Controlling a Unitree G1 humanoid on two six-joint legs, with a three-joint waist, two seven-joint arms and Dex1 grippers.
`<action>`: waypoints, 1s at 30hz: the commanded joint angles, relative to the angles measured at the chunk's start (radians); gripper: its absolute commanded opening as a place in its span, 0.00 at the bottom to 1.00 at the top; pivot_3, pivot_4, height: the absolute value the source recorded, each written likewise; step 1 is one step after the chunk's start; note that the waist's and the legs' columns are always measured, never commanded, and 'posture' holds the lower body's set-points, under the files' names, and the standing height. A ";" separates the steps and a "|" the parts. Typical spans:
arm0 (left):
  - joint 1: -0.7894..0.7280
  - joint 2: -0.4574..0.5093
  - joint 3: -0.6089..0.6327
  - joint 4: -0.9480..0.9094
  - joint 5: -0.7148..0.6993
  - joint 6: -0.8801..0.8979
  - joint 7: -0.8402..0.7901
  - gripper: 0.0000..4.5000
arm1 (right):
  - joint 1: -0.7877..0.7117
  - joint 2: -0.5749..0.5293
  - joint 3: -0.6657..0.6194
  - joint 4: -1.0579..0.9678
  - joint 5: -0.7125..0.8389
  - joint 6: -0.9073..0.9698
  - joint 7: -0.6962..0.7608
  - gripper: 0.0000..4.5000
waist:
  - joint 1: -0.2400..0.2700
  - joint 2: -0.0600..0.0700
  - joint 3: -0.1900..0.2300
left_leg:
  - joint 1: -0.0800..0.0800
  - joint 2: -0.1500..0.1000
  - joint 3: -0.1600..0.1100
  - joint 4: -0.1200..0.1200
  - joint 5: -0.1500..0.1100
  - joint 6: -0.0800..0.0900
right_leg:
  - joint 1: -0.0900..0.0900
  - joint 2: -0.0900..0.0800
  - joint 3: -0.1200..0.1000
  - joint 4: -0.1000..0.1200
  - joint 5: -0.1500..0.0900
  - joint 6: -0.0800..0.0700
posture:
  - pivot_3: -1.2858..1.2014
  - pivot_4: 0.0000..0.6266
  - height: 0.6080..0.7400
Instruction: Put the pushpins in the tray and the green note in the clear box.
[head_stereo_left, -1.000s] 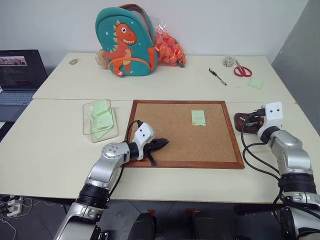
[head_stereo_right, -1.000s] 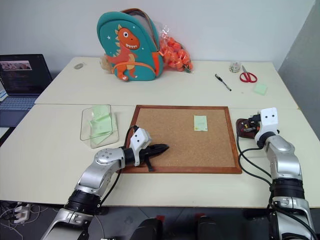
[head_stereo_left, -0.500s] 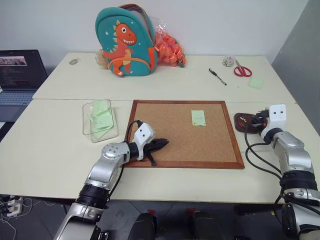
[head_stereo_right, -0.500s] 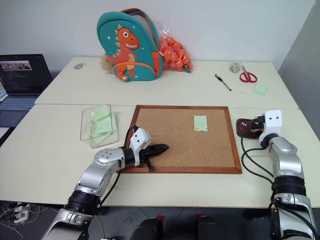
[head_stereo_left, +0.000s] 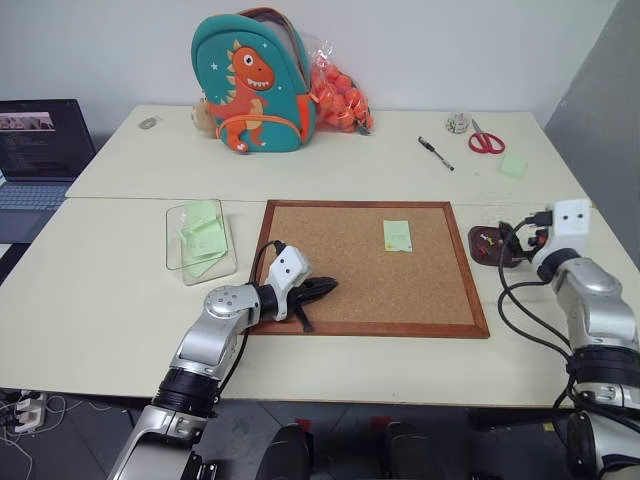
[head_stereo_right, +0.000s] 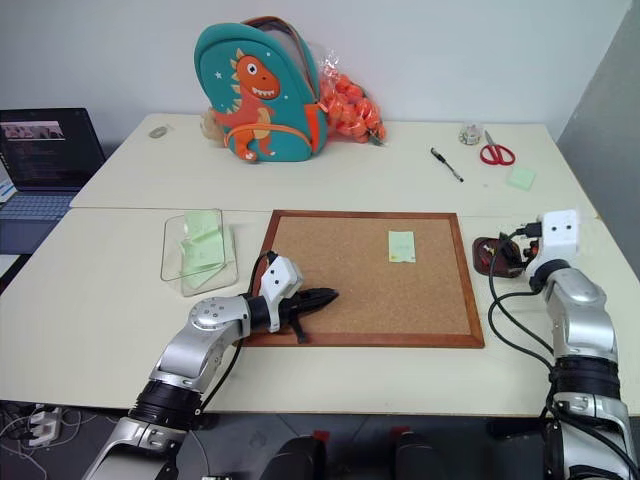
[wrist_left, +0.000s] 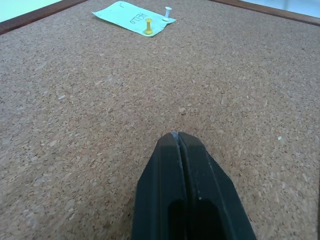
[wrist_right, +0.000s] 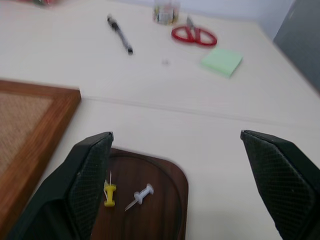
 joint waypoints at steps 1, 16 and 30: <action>0.029 0.006 -0.025 0.013 0.014 0.012 -0.003 0.00 | 0.062 0.019 0.026 -0.259 0.118 0.092 0.089 0.93 | 0.000 0.000 0.000 | 0.000 0.000 0.000 0.000 0.000 0.000 | 0.000 0.000 0.000 0.000 0.000 0.000 | 0.52 0.24 1.00; 0.016 0.002 -0.038 0.027 0.018 0.005 -0.015 0.00 | 0.033 0.237 0.261 -0.181 0.030 0.019 0.062 0.93 | 0.000 0.002 -0.001 | 0.000 -0.001 0.000 0.000 0.000 0.000 | 0.000 0.000 -0.001 0.000 0.000 0.000 | 0.52 0.24 1.00; 0.026 0.006 -0.042 0.018 0.016 0.005 -0.018 0.00 | 0.008 0.273 0.287 -0.070 -0.001 -0.047 0.082 0.93 | 0.000 0.002 -0.001 | 0.000 -0.001 -0.001 0.000 0.000 0.000 | 0.000 0.000 -0.001 0.000 0.000 0.000 | 0.52 0.24 1.00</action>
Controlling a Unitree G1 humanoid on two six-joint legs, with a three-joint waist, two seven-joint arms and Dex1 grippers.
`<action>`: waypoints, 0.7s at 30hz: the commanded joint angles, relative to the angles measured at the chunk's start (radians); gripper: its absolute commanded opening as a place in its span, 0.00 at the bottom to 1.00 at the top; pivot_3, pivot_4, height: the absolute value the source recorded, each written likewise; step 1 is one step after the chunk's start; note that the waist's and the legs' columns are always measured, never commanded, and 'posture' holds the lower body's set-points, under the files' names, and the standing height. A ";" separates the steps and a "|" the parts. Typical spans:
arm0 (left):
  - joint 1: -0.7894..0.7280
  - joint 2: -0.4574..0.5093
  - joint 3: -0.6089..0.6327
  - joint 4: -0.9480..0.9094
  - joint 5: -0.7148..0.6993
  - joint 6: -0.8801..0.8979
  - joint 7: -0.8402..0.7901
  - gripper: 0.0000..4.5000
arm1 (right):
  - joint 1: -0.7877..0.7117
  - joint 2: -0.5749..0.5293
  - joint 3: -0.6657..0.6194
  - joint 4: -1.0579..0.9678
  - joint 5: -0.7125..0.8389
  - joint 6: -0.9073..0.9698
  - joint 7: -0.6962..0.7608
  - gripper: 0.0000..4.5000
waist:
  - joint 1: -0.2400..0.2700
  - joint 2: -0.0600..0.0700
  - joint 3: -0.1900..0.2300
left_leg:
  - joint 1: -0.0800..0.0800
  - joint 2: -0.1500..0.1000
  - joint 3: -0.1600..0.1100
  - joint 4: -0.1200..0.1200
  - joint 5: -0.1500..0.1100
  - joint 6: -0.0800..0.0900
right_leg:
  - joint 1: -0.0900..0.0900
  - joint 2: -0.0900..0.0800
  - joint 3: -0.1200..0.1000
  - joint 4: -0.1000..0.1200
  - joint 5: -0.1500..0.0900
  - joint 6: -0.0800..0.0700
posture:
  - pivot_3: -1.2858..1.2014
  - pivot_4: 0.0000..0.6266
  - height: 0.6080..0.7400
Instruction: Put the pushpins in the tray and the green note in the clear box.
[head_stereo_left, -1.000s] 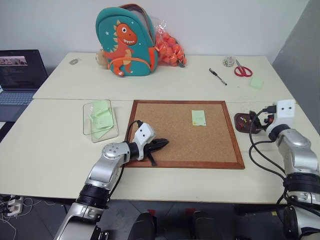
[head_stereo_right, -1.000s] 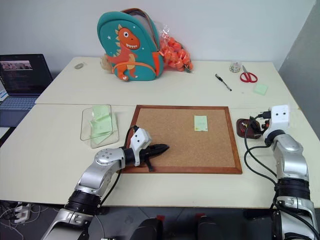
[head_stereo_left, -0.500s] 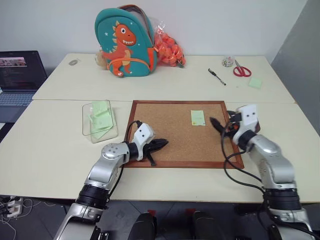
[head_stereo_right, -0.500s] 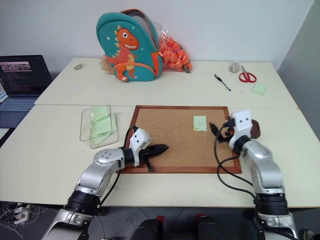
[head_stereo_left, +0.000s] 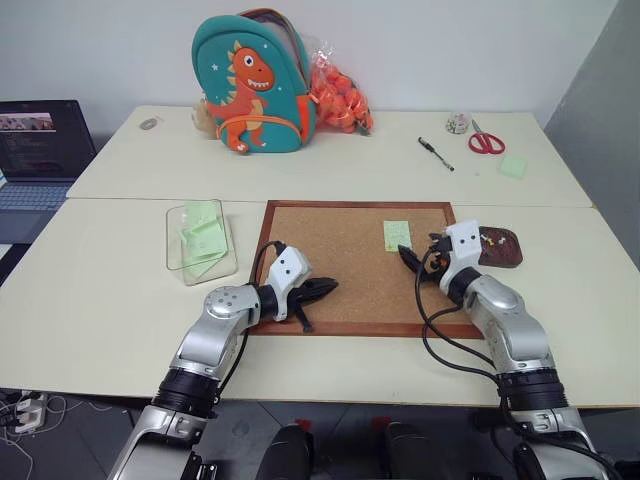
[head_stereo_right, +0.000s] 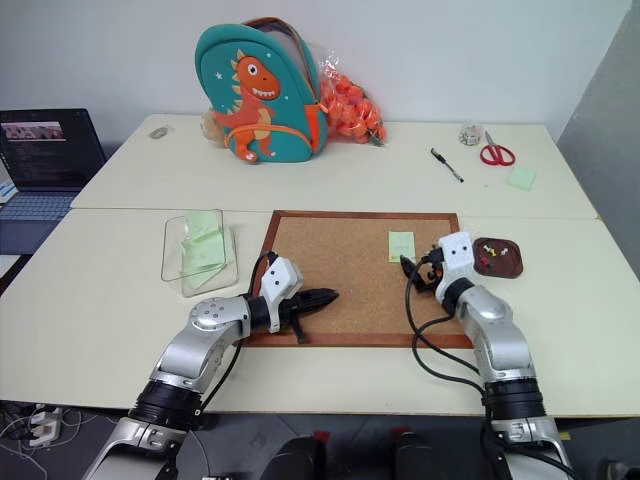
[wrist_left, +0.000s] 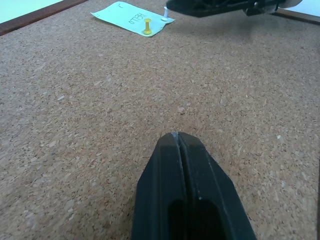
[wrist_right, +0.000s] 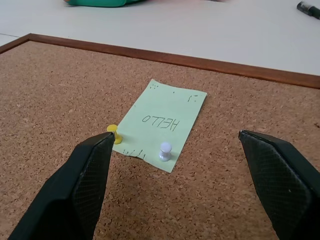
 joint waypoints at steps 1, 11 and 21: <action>0.027 0.004 -0.036 0.012 0.015 0.017 -0.014 0.00 | -0.034 0.004 0.001 0.004 -0.013 -0.041 0.007 0.93 | 0.000 0.000 0.000 | 0.000 0.000 0.000 0.000 0.000 0.000 | 0.000 0.000 0.000 0.000 0.000 0.000 | 0.52 0.24 1.00; 0.028 0.001 -0.036 0.008 0.014 0.018 -0.011 0.00 | -0.051 0.011 -0.006 0.060 -0.027 -0.062 0.008 0.61 | 0.000 0.000 0.000 | 0.000 0.000 0.000 0.000 0.000 0.000 | 0.000 0.000 0.000 0.000 0.000 0.000 | 0.52 0.24 1.00; 0.030 0.001 -0.037 0.007 0.015 0.019 -0.009 0.00 | -0.051 0.013 -0.004 0.064 -0.023 -0.062 0.017 0.15 | 0.000 0.000 0.000 | 0.000 0.000 0.000 0.000 0.000 0.000 | 0.000 0.000 0.000 0.000 0.000 0.000 | 0.52 0.24 1.00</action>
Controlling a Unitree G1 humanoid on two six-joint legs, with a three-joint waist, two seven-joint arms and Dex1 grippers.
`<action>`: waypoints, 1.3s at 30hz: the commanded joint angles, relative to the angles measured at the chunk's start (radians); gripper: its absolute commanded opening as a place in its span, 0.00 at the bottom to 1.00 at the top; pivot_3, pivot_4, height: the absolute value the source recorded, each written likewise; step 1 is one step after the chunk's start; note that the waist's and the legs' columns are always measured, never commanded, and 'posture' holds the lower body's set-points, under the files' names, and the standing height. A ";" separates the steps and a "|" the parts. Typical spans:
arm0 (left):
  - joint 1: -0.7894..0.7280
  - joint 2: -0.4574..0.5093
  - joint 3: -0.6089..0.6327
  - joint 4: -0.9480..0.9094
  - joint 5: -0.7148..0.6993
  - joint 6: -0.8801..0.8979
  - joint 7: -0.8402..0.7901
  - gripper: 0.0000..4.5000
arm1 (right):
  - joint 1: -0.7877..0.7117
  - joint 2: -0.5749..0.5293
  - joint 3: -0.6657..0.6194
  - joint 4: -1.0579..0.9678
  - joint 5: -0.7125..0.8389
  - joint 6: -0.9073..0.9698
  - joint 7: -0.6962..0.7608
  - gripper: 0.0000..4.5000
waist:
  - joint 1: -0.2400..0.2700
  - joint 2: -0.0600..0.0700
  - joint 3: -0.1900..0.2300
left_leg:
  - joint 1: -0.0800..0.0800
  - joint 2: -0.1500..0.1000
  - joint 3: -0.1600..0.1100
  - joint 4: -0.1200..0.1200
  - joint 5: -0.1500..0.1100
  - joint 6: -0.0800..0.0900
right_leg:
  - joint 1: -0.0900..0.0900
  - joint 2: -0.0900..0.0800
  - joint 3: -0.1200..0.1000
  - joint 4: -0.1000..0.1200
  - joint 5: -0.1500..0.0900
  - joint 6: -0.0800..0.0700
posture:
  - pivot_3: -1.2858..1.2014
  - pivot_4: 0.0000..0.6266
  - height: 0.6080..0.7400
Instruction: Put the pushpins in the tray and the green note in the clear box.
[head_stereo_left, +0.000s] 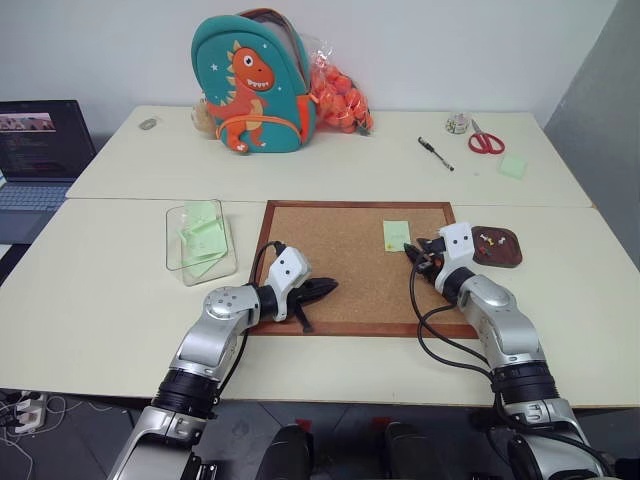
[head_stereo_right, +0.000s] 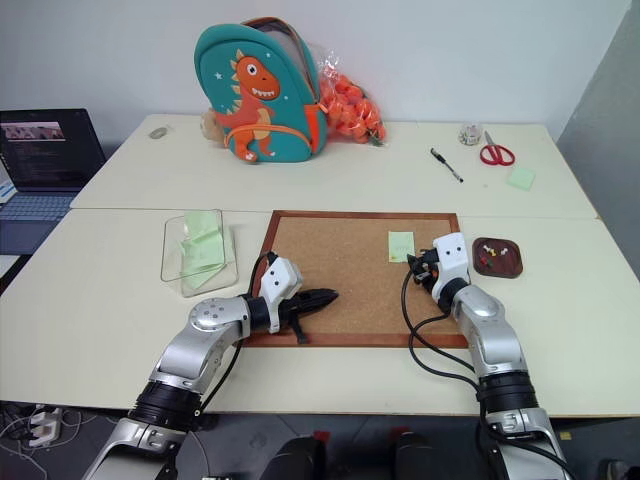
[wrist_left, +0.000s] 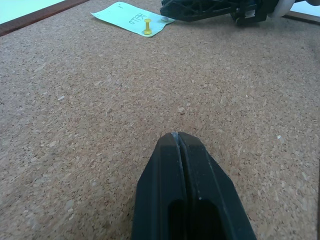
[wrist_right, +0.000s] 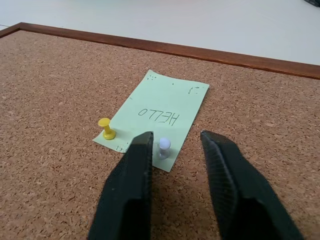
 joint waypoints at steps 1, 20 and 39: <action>0.027 0.001 -0.037 0.010 0.015 0.020 -0.011 0.00 | -0.022 0.001 -0.008 -0.013 0.003 -0.019 0.012 0.11 | 0.000 0.000 0.000 | 0.000 0.000 0.000 0.000 0.000 0.000 | 0.000 0.000 0.000 0.000 0.000 0.000 | 0.52 0.24 1.00; 0.032 0.002 -0.039 0.006 0.016 0.023 -0.010 0.00 | -0.030 0.016 -0.047 -0.045 0.020 -0.075 -0.009 0.00 | 0.000 0.000 0.000 | 0.000 0.000 0.000 0.000 0.000 0.000 | 0.000 0.000 0.000 0.000 0.000 0.000 | 0.52 0.24 1.00; 0.027 0.002 -0.046 0.016 0.022 0.026 -0.011 0.00 | 0.014 0.038 -0.059 -0.182 0.047 -0.073 -0.027 0.00 | 0.000 0.000 0.000 | 0.000 0.000 0.000 0.000 0.000 0.000 | 0.000 0.000 0.000 0.000 0.000 0.000 | 0.52 0.24 1.00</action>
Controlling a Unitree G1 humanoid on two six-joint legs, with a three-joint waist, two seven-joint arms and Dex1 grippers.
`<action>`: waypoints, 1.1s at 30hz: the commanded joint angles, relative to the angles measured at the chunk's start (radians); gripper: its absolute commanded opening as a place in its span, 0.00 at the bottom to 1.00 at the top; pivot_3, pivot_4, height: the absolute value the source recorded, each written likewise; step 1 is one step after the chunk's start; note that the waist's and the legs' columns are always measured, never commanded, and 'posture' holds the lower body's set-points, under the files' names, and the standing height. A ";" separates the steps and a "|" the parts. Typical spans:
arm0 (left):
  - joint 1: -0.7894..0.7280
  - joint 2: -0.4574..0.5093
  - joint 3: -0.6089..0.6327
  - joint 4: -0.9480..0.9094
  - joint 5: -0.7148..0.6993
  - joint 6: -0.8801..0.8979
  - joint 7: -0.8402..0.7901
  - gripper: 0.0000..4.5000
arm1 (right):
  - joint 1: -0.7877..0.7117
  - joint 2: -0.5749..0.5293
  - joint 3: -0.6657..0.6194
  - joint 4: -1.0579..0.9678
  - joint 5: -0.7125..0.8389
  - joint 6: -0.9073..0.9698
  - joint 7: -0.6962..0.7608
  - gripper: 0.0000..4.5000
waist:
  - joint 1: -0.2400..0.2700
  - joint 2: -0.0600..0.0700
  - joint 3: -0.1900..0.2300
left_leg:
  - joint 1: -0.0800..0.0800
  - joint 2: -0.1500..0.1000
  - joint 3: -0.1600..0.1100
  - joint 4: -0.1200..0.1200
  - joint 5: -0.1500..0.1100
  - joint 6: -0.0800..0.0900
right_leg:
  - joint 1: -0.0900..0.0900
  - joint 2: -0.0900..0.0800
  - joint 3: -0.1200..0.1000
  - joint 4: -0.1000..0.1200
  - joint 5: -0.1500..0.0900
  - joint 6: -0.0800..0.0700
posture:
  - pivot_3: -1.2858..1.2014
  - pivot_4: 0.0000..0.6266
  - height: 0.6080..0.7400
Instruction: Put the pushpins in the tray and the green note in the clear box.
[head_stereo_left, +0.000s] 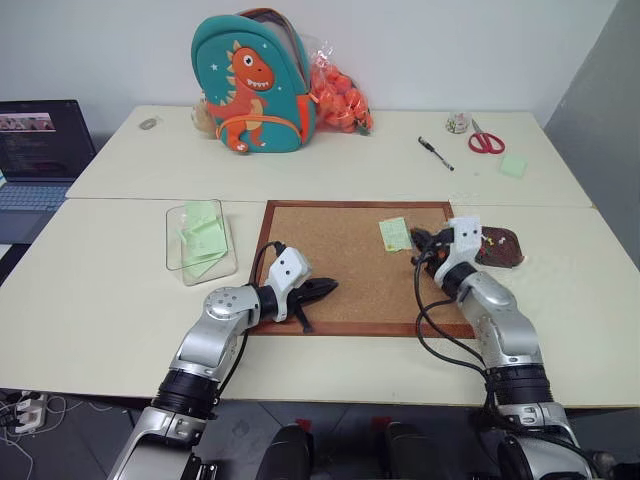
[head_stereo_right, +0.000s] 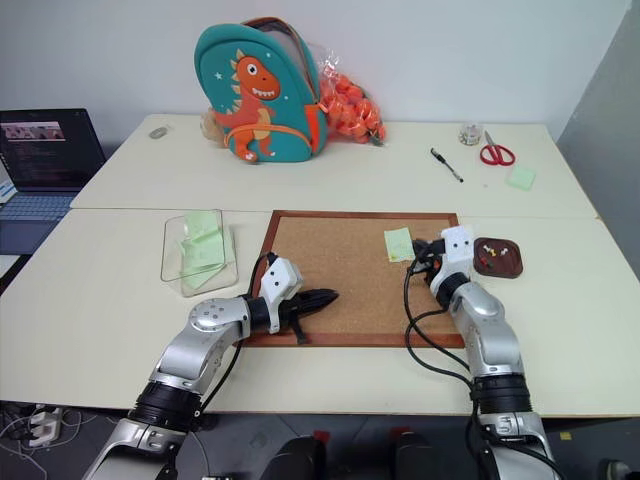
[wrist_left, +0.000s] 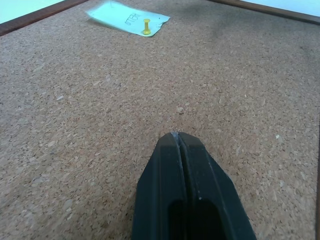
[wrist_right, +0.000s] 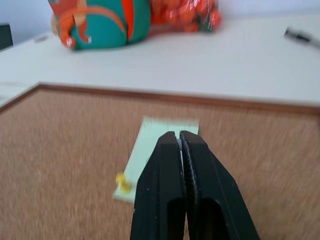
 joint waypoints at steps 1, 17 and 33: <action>0.025 0.002 -0.045 0.018 0.022 0.025 -0.012 0.00 | 0.011 -0.013 0.013 -0.075 -0.027 -0.048 -0.002 0.00 | 0.000 0.000 0.000 | 0.000 0.000 0.000 0.000 0.000 0.000 | 0.000 0.000 0.000 0.000 0.000 0.000 | 0.52 0.24 1.00; 0.024 -0.001 -0.050 0.024 0.023 0.019 -0.014 0.00 | 0.139 -0.252 -0.166 -0.142 -0.072 0.025 -0.043 0.00 | 0.001 0.000 0.000 | 0.000 -0.001 0.000 0.000 0.000 0.000 | 0.001 0.000 0.000 0.000 0.000 0.000 | 0.52 0.24 1.00; 0.017 -0.005 -0.050 0.035 0.030 0.013 -0.017 0.00 | 0.093 -0.308 -0.192 0.101 -0.089 0.013 -0.054 0.00 | 0.002 0.001 -0.001 | 0.001 -0.001 0.001 0.000 0.000 0.000 | 0.001 0.000 0.001 0.000 0.000 0.000 | 0.52 0.24 1.00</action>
